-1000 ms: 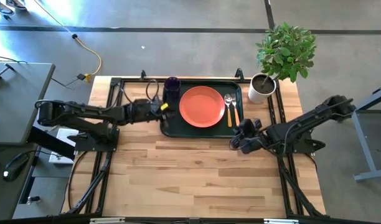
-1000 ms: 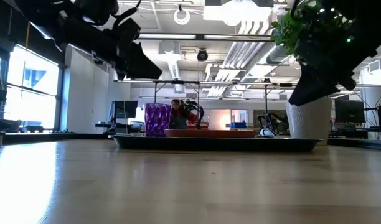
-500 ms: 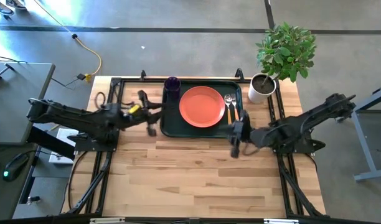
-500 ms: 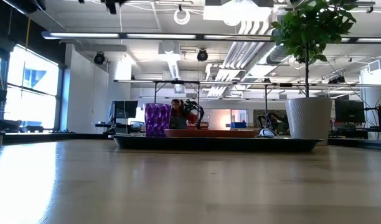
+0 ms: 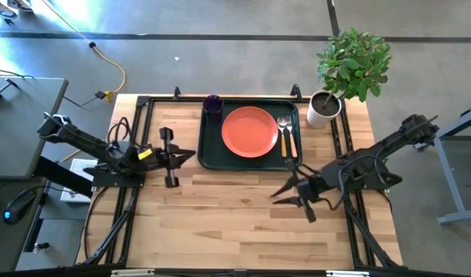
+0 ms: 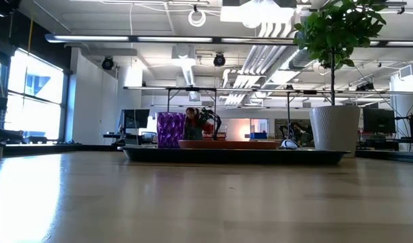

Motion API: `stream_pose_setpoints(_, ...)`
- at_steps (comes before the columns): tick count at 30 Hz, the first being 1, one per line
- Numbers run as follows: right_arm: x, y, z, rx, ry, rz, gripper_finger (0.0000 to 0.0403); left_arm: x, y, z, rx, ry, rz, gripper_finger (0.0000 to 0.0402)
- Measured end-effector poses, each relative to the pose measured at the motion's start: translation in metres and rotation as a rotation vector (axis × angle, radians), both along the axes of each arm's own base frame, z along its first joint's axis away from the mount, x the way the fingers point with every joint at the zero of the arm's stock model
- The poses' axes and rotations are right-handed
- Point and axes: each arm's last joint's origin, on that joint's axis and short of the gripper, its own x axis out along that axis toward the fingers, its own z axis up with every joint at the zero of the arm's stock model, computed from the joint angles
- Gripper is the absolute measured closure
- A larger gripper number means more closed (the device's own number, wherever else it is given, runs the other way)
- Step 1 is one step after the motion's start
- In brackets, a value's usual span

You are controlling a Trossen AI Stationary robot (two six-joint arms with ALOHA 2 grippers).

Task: Pick and place plate/cup/fork/spoon on tray
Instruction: Return to Home Position

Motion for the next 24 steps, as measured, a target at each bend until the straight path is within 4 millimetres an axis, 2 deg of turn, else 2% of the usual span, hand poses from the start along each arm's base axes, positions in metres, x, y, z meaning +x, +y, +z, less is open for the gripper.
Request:
stream_pose_setpoints(3,-0.003,-0.012,-0.013,-0.055,0.017,-0.028,0.0362,-0.002,0.001,0.001,0.006,0.004,-0.005,0.04)
stream_pose_setpoints(6,-0.007,-0.03,-0.019,0.003,-0.045,-0.045,0.0396,-0.006,0.002,0.004,0.04,-0.011,0.008,0.0401)
stream_pose_setpoints(11,-0.029,-0.06,-0.031,0.109,-0.149,0.001,0.0392,-0.015,0.005,0.008,0.075,-0.041,0.003,0.0401)
stream_pose_setpoints(18,-0.075,-0.092,-0.044,0.2,-0.26,-0.107,0.04,-0.013,0.015,-0.025,0.009,0.013,-0.008,0.0401)
stream_pose_setpoints(24,-0.104,-0.1,-0.056,0.275,-0.327,-0.11,0.0402,-0.017,0.03,-0.053,-0.064,0.022,0.043,0.0401)
